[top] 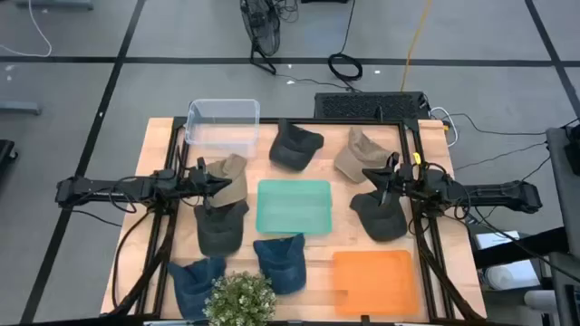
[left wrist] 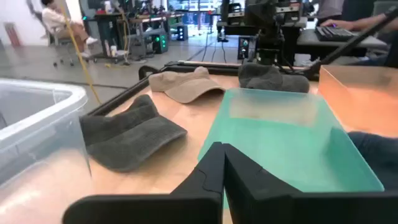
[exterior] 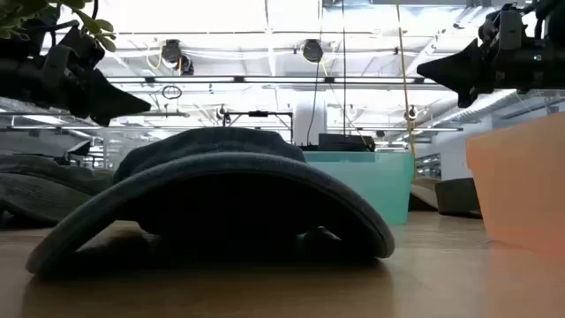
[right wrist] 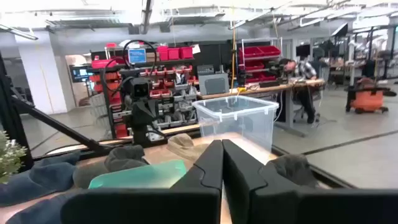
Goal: Pick & Place hat
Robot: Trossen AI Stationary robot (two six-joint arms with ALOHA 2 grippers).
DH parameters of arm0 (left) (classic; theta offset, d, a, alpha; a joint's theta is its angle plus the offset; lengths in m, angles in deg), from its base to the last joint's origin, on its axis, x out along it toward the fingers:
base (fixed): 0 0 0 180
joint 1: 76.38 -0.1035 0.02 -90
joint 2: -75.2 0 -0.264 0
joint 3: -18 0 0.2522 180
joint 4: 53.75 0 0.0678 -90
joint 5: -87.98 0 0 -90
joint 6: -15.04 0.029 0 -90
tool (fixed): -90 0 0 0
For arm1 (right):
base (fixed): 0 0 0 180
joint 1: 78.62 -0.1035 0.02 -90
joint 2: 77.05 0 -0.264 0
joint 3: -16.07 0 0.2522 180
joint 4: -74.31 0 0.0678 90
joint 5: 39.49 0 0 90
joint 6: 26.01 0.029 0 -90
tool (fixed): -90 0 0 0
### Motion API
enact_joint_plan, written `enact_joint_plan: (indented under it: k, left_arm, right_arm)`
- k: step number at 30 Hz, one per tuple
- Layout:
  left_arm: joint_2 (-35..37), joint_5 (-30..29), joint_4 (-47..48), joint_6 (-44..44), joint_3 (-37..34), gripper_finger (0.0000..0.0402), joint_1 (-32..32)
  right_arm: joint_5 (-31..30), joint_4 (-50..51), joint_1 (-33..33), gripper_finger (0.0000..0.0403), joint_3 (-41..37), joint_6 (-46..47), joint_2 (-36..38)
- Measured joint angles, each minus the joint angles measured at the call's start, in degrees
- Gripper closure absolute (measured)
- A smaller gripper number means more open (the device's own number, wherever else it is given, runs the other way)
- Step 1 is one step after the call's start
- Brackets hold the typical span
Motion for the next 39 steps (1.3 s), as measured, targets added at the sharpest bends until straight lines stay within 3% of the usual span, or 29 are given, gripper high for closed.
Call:
enact_joint_plan:
  k: [4,9,15,28,33,37,39]
  left_arm:
    - [0.0,-0.87,-0.13,-2.71,0.0,0.0399,-0.12]
    - [0.0,-7.0,-2.09,-3.25,0.0,0.0375,-0.13]
    - [0.02,-4.17,-0.36,-7.61,0.0,0.0343,-0.02]
    - [-0.83,-5.71,2.88,-9.57,0.19,0.0208,-0.02]
    - [-4.97,-7.85,14.19,-10.51,6.5,0.0175,-0.02]
    - [-11.5,-11.26,29.1,-13.08,14.91,0.0175,-0.21]
    - [-15.19,-10.39,31.28,-16.21,17.33,0.018,-0.31]
  right_arm:
    - [0.36,-0.43,-0.02,0.0403,0.0,-3.66,-0.02]
    - [0.37,1.03,-0.02,0.0403,0.0,-2.02,-0.02]
    - [0.41,2.18,-0.02,0.0403,0.04,-0.16,-0.35]
    - [2.32,4.25,-0.81,0.0403,0.02,3.65,-3.43]
    - [3.67,2.3,-0.81,0.0403,0.02,3.38,-3.43]
    - [3.67,0.52,-0.81,0.0403,0.02,2.34,-3.42]
    - [3.67,0.48,-0.81,0.0403,0.02,1.87,-3.42]
